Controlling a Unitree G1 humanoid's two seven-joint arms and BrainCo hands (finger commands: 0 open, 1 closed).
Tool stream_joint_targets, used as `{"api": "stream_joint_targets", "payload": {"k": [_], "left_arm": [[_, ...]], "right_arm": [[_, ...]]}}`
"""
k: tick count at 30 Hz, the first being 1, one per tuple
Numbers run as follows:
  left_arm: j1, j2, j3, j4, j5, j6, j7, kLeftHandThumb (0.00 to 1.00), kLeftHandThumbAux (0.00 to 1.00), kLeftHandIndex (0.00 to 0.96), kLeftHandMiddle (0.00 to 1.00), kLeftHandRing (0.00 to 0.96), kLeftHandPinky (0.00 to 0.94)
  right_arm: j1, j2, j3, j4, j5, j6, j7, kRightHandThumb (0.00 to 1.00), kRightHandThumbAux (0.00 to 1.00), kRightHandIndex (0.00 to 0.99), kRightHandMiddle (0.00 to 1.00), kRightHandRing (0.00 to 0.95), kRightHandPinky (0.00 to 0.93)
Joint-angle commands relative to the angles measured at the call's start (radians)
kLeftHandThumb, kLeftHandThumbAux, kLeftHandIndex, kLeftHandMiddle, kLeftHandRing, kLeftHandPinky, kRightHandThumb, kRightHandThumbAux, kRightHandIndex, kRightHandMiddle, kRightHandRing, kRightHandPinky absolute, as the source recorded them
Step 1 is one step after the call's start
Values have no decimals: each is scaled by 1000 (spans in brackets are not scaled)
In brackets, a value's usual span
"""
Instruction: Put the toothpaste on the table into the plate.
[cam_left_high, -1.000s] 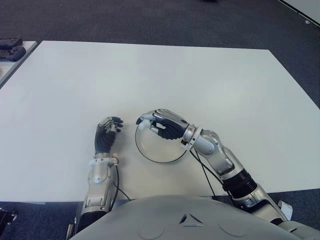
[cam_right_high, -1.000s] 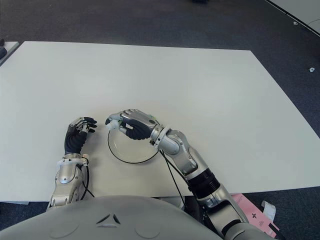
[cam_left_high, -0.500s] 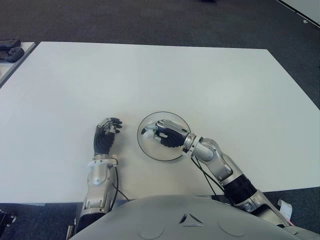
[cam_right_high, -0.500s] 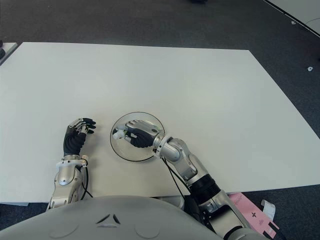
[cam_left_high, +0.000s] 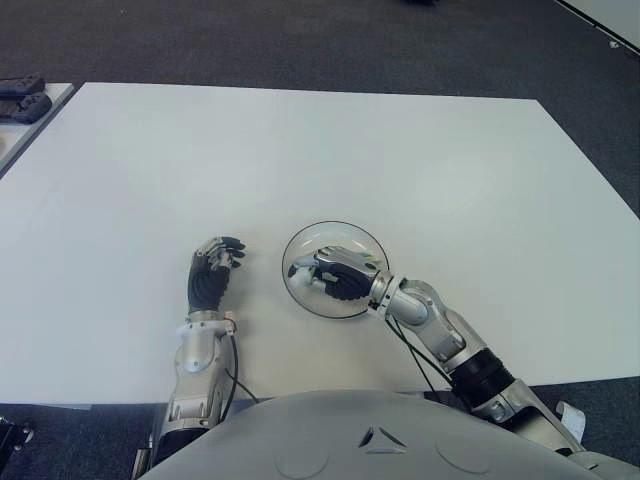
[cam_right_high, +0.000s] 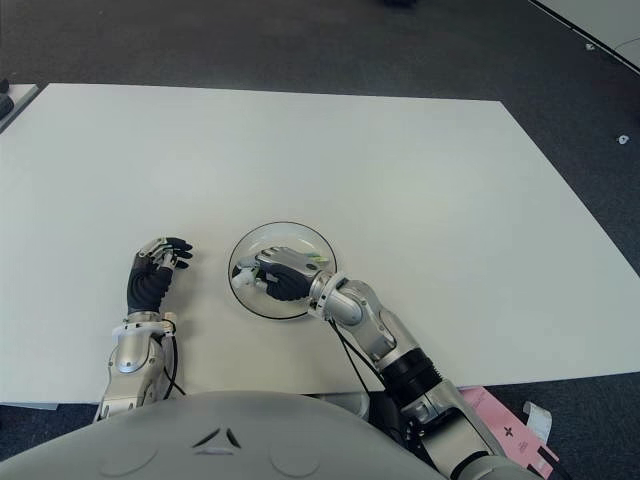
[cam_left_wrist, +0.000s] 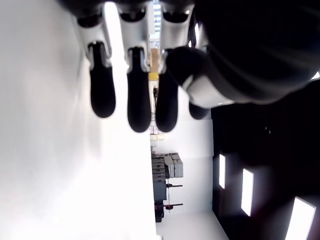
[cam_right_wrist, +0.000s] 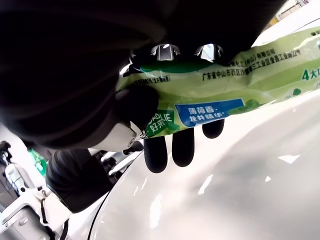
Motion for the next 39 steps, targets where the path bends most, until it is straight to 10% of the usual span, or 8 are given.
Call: {"api": "stream_joint_targets", "payload": {"k": [1, 13, 39], "left_arm": [[14, 2, 0, 26, 9, 22, 7, 839, 676, 437, 459, 492, 491], [6, 4, 2, 32, 7, 27, 6, 839, 677, 435, 459, 492, 494], [-11, 6, 2, 35, -9, 45, -3, 838, 675, 439, 458, 488, 484]], "right_arm": [[-2, -20, -10, 4, -25, 8, -3, 682, 544, 196, 232, 319, 403], [-18, -41, -36, 25, -105, -71, -150, 514, 316, 2, 13, 29, 42], [-9, -97, -150, -177, 41, -58, -18, 466, 298, 0, 0, 0, 0]]}}
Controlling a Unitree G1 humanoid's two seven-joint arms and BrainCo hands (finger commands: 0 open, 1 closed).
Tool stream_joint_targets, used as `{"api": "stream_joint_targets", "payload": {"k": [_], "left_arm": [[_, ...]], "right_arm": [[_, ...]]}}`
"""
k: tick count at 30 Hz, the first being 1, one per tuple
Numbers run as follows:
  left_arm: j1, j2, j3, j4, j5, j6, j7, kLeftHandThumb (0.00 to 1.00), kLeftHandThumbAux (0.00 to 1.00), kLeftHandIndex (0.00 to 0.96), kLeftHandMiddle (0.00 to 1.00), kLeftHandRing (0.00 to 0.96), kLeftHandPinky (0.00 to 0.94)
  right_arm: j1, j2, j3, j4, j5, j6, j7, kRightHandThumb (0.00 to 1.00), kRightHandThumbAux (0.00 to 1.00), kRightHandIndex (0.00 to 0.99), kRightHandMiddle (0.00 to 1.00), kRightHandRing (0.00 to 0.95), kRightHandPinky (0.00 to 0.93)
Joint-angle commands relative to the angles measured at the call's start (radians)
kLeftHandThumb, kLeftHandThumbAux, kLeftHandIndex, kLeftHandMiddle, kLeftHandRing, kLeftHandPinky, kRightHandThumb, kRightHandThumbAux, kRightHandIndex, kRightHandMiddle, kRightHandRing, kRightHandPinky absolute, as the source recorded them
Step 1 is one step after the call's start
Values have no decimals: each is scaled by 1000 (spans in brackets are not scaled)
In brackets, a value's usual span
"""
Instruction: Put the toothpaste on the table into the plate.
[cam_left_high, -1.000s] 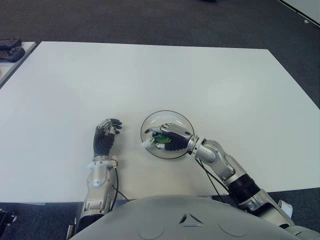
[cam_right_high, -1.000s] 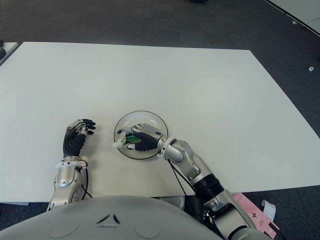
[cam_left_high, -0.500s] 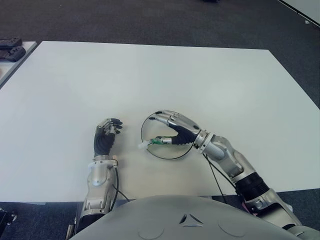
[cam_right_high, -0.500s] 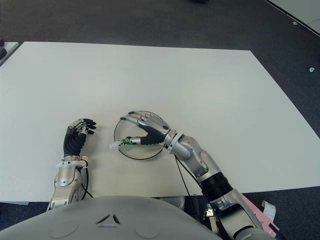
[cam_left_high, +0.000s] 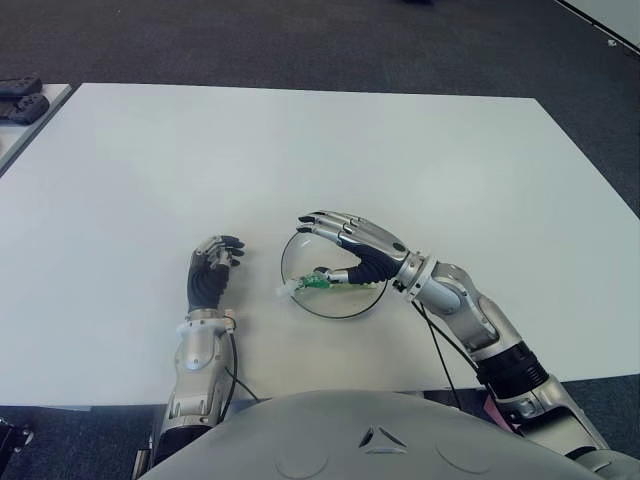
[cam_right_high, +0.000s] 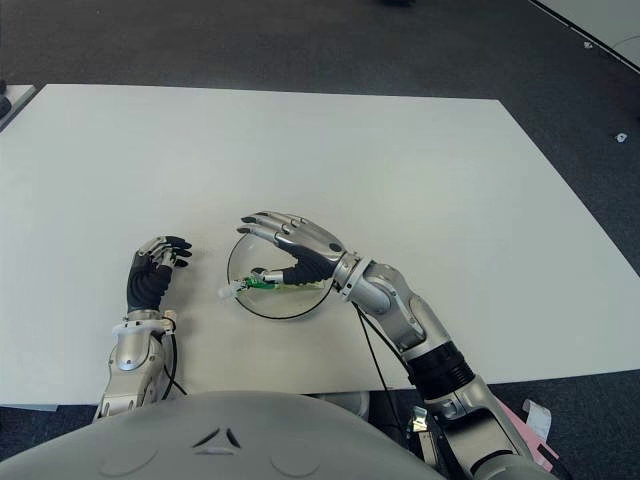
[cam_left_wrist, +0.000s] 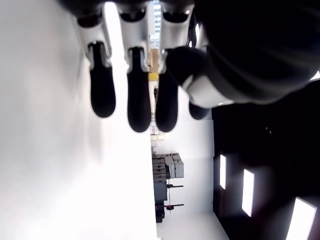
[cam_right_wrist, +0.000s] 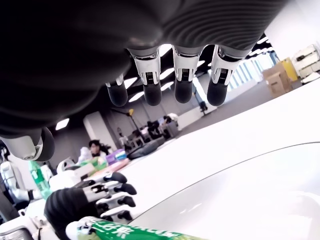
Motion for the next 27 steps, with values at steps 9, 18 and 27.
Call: {"api": "stream_joint_targets", "payload": {"k": [9, 18, 27], "left_arm": [[-10, 8, 4, 46, -8, 23, -6, 839, 675, 440, 458, 490, 494], [-21, 21, 9, 53, -9, 25, -10, 840, 675, 443, 457, 491, 492], [-27, 31, 11, 50, -8, 31, -8, 840, 676, 440, 458, 492, 492]], "right_arm": [[34, 122, -129, 61, 396, -60, -29, 333, 473, 0, 26, 8, 134], [38, 203, -262, 60, 727, 106, 8, 394, 773, 275, 299, 342, 428], [58, 310, -362, 153, 857, 137, 1, 691, 727, 422, 544, 555, 590]]}}
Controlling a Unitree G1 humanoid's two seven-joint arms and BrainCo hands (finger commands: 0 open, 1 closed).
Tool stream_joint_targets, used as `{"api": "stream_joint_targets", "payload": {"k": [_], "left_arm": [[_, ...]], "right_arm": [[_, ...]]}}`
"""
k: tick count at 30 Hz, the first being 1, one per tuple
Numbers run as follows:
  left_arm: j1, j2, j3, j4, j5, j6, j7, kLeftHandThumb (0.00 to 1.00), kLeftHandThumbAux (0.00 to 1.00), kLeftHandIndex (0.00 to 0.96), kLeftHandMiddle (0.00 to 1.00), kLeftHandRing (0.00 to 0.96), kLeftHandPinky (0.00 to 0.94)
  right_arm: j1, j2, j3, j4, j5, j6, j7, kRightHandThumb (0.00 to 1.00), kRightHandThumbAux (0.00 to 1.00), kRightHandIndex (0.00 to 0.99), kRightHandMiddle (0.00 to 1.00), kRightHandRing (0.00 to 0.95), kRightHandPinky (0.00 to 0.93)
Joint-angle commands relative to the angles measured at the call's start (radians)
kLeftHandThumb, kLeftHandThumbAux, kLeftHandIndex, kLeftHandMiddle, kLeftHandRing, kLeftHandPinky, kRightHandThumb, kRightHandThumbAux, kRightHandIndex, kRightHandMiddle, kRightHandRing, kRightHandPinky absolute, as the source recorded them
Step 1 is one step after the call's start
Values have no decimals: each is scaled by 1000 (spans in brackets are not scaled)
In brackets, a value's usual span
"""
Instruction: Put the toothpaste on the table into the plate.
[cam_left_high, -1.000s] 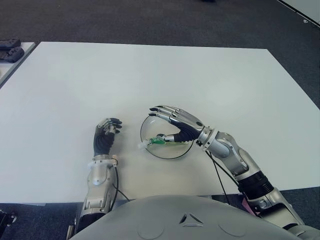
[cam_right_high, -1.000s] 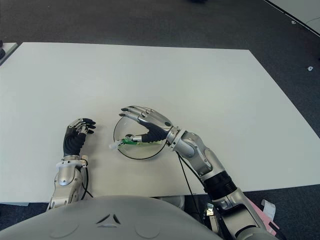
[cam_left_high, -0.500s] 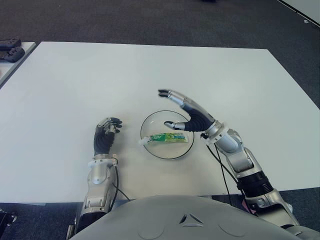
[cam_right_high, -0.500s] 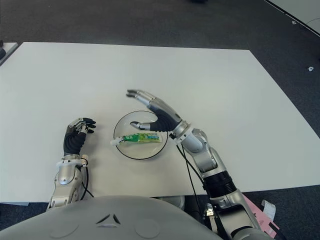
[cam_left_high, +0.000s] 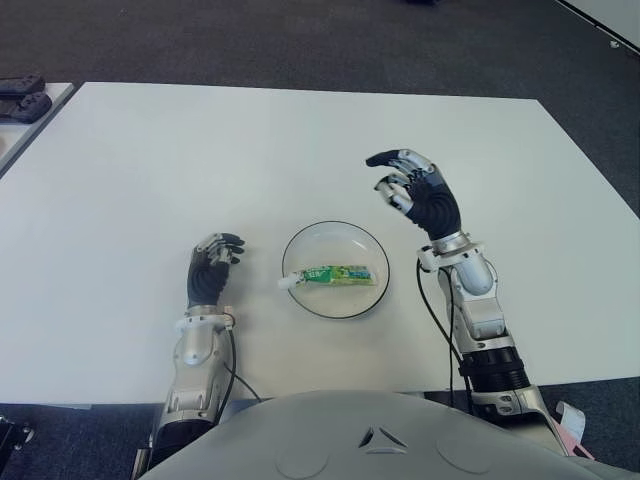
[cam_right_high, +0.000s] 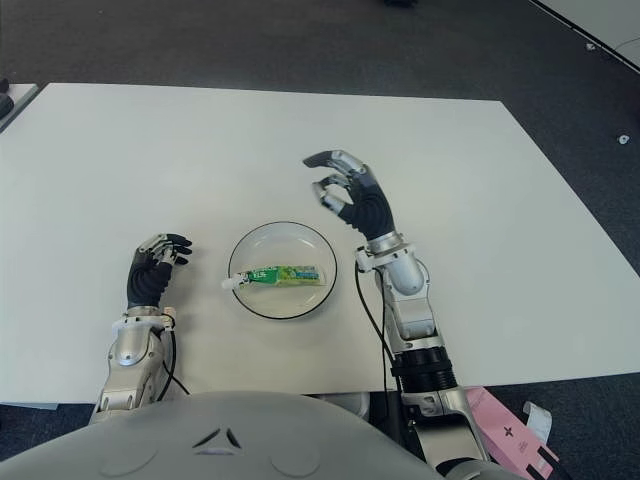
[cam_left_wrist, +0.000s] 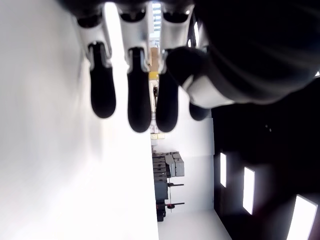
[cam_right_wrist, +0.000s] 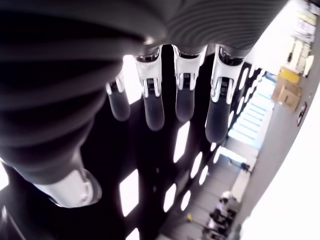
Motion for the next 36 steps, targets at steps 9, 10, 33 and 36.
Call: {"api": "stream_joint_targets", "payload": {"k": [9, 10, 33, 36], "left_arm": [[-4, 16, 4, 22, -9, 46, -11, 839, 676, 438, 459, 492, 490], [-5, 17, 4, 22, -9, 46, -11, 839, 676, 439, 458, 492, 489], [-14, 31, 2, 20, -19, 56, -25, 836, 678, 420, 466, 496, 487], [-16, 30, 3, 21, -19, 56, -26, 836, 679, 417, 467, 498, 490]], "right_arm": [[60, 120, -80, 16, 48, 110, -67, 705, 723, 434, 650, 648, 654], [63, 124, -86, 13, 48, 124, -73, 705, 723, 435, 665, 662, 663], [88, 155, -195, 104, 34, 186, -85, 702, 723, 438, 754, 745, 764], [86, 150, -197, 134, 11, 167, -88, 700, 723, 438, 766, 758, 764]]}}
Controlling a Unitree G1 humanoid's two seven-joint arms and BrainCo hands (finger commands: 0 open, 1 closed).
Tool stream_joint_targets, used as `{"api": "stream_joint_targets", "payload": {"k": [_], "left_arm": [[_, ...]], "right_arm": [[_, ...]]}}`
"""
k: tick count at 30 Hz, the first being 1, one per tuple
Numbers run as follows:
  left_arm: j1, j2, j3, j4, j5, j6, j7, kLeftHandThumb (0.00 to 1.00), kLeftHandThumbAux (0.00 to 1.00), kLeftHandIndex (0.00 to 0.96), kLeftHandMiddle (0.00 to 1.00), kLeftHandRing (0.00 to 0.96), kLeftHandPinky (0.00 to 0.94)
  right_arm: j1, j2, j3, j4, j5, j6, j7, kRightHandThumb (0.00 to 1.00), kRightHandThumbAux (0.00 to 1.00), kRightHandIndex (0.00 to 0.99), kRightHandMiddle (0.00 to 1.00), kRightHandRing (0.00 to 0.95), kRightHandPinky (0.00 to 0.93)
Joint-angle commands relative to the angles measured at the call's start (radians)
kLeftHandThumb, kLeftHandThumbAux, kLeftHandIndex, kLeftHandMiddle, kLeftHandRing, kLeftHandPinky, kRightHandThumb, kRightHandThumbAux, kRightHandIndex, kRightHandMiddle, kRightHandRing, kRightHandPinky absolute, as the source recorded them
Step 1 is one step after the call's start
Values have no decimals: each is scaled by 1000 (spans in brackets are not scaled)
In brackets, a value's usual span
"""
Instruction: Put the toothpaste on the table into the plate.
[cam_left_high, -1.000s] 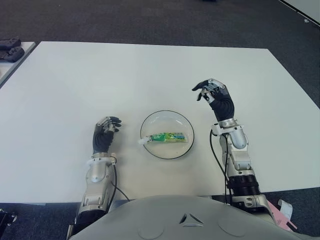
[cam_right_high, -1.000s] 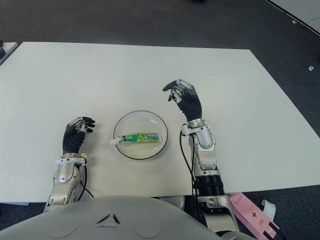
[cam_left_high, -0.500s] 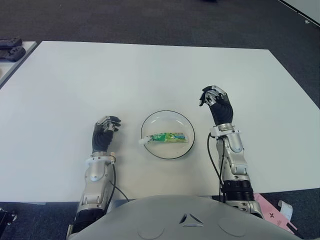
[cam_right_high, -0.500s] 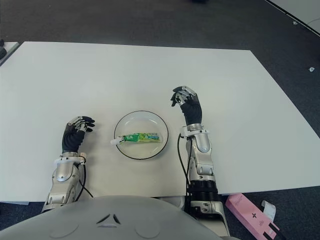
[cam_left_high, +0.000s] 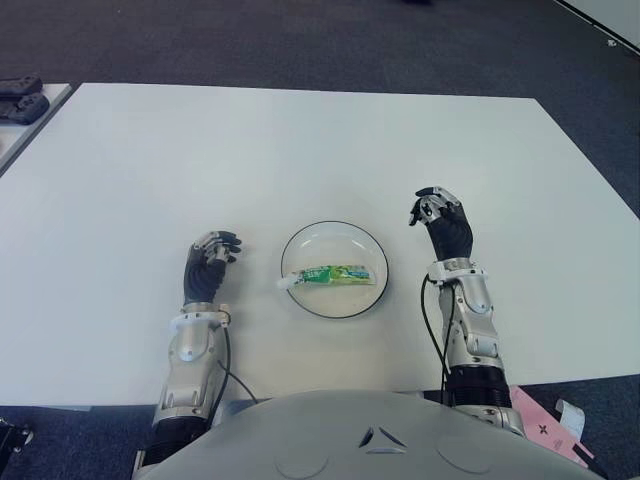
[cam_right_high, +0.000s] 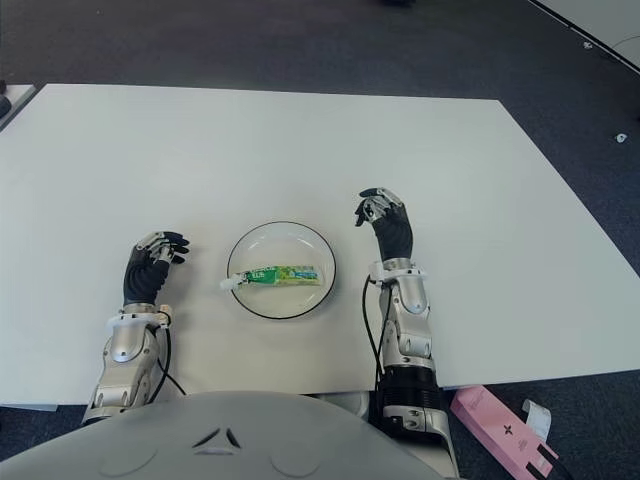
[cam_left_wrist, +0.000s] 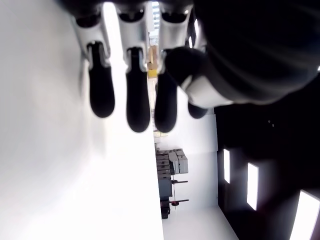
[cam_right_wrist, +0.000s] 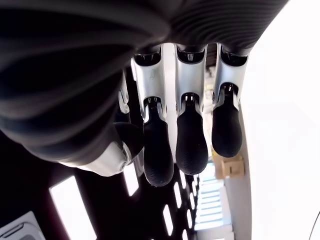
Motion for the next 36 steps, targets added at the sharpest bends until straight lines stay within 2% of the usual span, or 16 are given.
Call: {"api": "stream_joint_targets", "payload": {"k": [1, 11, 21, 36], "left_arm": [[-1, 2, 2, 21, -11, 29, -16, 836, 679, 417, 467, 498, 491], [-3, 1, 3, 16, -7, 31, -14, 836, 678, 421, 465, 496, 489], [1, -1, 3, 13, -18, 32, -20, 837, 677, 426, 464, 497, 487], [7, 3, 0, 13, -26, 27, -25, 835, 678, 420, 466, 499, 486]], "right_arm": [[1, 0, -11, 51, -26, -31, 0, 699, 724, 438, 768, 761, 762], [27, -15, -6, 82, -92, -23, -22, 694, 728, 436, 768, 761, 743], [26, -13, -14, 122, -90, 8, -24, 695, 729, 436, 772, 765, 758], [25, -20, -16, 170, -101, 13, -27, 697, 728, 436, 778, 773, 762]]}}
